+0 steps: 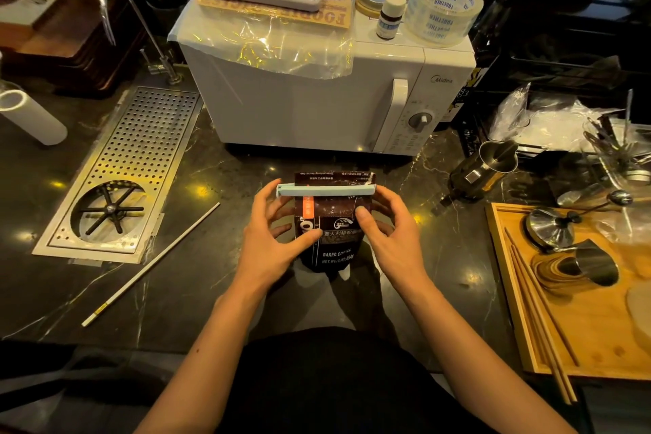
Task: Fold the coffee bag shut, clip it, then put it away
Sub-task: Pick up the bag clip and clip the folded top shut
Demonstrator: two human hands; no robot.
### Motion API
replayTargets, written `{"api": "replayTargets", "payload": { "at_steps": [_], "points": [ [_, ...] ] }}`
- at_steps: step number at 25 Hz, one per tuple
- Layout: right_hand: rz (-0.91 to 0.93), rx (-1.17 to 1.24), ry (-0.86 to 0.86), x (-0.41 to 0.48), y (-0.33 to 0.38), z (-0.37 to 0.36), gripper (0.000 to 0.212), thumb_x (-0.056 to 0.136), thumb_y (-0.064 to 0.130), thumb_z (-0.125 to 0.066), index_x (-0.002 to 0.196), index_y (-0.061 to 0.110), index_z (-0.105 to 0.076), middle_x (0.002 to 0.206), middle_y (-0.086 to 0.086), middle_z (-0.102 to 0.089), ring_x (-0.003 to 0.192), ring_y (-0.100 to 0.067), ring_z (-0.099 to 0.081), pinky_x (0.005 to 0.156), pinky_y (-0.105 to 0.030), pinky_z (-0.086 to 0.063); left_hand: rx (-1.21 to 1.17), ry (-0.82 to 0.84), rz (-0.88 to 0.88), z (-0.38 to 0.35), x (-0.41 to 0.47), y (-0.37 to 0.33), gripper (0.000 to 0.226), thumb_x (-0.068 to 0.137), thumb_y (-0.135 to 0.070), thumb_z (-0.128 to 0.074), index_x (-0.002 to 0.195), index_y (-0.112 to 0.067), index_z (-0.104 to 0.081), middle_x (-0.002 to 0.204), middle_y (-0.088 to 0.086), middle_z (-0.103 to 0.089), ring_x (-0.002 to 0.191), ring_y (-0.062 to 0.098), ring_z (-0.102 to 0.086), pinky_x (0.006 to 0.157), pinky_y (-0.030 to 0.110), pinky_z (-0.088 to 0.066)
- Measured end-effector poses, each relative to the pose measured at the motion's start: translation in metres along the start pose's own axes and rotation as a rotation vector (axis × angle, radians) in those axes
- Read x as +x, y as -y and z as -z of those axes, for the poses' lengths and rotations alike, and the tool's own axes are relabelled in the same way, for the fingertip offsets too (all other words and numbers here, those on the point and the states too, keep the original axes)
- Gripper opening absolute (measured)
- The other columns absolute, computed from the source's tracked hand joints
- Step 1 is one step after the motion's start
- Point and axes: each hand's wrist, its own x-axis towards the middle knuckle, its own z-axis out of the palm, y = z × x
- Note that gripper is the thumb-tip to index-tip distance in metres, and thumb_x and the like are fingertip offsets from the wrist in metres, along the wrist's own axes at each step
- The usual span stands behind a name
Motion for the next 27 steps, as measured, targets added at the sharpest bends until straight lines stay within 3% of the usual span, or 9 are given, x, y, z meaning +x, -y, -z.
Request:
{"api": "replayTargets", "payload": {
  "at_steps": [6,9,12,15,18,25,27],
  "points": [
    [0.001,-0.022,0.062,-0.001,-0.009,-0.003,0.062,0.085,0.026,-0.075,0.134,0.044,-0.041,0.126,0.030,-0.051,0.113,0.020,-0.049,0.095,-0.021,-0.049,0.011,-0.043,0.018,-0.007,0.002,0.005,0.091,0.071,-0.018,-0.083,0.144,-0.032,-0.030,0.128,-0.015,-0.050,0.116,-0.005,-0.051,0.093,0.017,-0.045],
    [0.003,-0.037,0.077,0.000,-0.011,-0.004,0.071,0.083,0.025,-0.077,0.134,0.051,-0.036,0.127,0.033,-0.048,0.116,0.021,-0.047,0.094,-0.014,-0.047,0.046,-0.056,0.024,-0.010,0.003,0.006,0.080,0.075,-0.021,-0.081,0.141,-0.027,-0.036,0.124,-0.015,-0.051,0.110,-0.010,-0.049,0.092,0.014,-0.044],
    [0.008,-0.054,0.092,-0.001,-0.018,-0.005,0.078,0.082,0.024,-0.078,0.140,0.049,-0.032,0.132,0.028,-0.048,0.121,0.015,-0.047,0.092,-0.008,-0.045,0.137,-0.055,-0.010,-0.013,0.003,0.010,0.066,0.079,-0.026,-0.077,0.137,-0.021,-0.045,0.132,-0.006,-0.054,0.118,0.003,-0.052,0.097,0.022,-0.047],
    [0.022,-0.072,0.114,-0.002,-0.029,-0.006,0.080,0.083,0.025,-0.078,0.147,0.040,-0.032,0.142,0.016,-0.049,0.130,0.001,-0.047,0.100,-0.021,-0.047,0.187,-0.030,-0.030,-0.012,0.004,0.013,0.073,0.078,-0.027,-0.078,0.141,-0.023,-0.041,0.132,-0.011,-0.049,0.118,0.000,-0.048,0.089,0.010,-0.040],
    [0.024,-0.068,0.121,-0.003,-0.035,-0.007,0.081,0.084,0.019,-0.077,0.149,0.034,-0.030,0.146,0.009,-0.047,0.132,-0.001,-0.047,0.100,-0.024,-0.049,0.196,0.038,-0.023,-0.013,0.003,0.018,0.089,0.074,-0.026,-0.082,0.146,-0.031,-0.031,0.131,-0.015,-0.042,0.113,-0.008,-0.046,0.082,0.003,-0.040],
    [-0.003,-0.073,0.112,0.002,-0.038,-0.011,0.086,0.084,0.016,-0.076,0.151,0.036,-0.026,0.146,0.014,-0.045,0.131,0.004,-0.045,0.102,-0.022,-0.048,0.195,0.057,0.011,-0.018,0.009,0.027,0.104,0.073,-0.019,-0.082,0.151,-0.038,-0.015,0.134,-0.009,-0.040,0.122,0.005,-0.044,0.097,0.023,-0.044],
    [-0.006,-0.068,0.116,0.004,-0.039,-0.011,0.088,0.083,0.017,-0.076,0.151,0.039,-0.025,0.148,0.013,-0.044,0.133,0.003,-0.044,0.102,-0.022,-0.048,0.205,0.058,0.015,-0.019,0.011,0.027,0.104,0.074,-0.017,-0.082,0.151,-0.040,-0.015,0.137,-0.006,-0.040,0.123,0.005,-0.043,0.095,0.020,-0.043]
  ]
}}
